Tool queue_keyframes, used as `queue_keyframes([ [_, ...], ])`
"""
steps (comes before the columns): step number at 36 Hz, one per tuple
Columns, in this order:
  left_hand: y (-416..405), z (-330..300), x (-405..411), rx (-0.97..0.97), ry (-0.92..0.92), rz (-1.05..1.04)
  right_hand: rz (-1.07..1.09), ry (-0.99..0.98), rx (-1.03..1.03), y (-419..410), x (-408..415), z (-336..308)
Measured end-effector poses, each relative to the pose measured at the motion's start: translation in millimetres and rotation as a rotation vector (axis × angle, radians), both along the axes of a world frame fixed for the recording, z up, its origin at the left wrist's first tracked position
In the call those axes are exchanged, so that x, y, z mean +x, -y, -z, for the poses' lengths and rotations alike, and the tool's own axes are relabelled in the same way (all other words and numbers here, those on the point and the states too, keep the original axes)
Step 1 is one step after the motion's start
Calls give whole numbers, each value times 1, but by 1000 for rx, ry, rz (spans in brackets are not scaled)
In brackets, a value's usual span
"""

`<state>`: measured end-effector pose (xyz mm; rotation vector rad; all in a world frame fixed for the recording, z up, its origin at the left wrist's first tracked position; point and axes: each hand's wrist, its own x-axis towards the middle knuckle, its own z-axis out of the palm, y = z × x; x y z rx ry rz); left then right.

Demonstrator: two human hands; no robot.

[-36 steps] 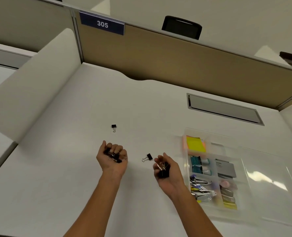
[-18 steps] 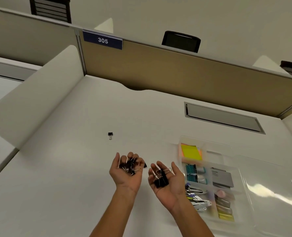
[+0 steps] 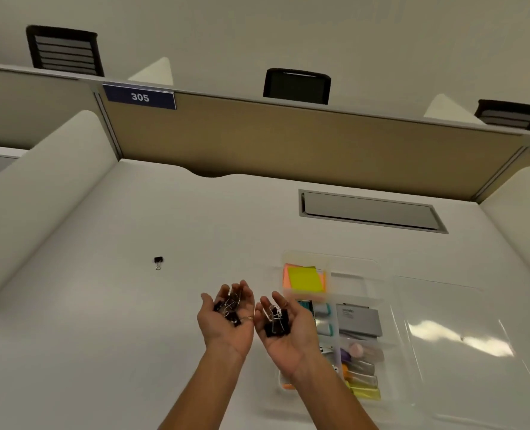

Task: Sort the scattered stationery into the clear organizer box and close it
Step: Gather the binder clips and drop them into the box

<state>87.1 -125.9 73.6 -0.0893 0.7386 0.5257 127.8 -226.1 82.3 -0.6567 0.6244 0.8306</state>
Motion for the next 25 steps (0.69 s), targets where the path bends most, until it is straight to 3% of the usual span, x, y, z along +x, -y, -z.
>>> queue_keyframes([
  [8,41,-6,44,82,-239,175,122,17,32,31,38,0],
  [18,90,-16,110,146,-243,287,300,54,41,78,87,-1],
  [25,116,-16,151,147,-283,361,385,-24,-21,115,124,12],
])
